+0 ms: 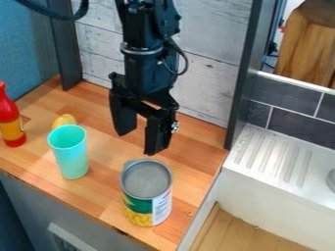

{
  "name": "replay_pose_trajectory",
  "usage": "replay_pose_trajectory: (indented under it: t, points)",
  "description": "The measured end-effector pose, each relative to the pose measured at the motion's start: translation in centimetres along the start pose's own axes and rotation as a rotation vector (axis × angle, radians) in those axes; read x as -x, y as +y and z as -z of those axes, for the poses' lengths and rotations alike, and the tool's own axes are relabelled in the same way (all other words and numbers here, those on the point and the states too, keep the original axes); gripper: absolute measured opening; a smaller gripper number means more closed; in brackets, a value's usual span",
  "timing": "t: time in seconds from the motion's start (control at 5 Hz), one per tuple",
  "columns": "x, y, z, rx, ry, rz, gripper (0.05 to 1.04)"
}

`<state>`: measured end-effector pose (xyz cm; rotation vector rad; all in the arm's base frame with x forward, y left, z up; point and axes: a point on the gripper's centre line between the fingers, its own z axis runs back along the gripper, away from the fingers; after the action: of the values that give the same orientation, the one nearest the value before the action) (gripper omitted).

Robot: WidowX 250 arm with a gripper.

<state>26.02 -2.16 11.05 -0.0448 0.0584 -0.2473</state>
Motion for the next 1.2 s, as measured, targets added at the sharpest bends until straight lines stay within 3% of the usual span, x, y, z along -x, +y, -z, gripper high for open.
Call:
replay_pose_trajectory:
  t: [0.4, 0.6, 0.8, 1.0, 1.2]
  points:
    - [1.0, -0.2, 1.1, 0.010, 0.046, -0.027, 1.001]
    - [1.5, -0.3, 0.6, -0.013, 0.050, -0.165, 1.001]
    - [2.5, -1.1, 1.4, -0.002, 0.101, -0.240, 1.001]
    - [3.4, -2.0, 2.7, 0.028, 0.150, -0.225, 1.001]
    - [4.4, -3.6, 4.7, 0.047, 0.231, -0.164, 1.001]
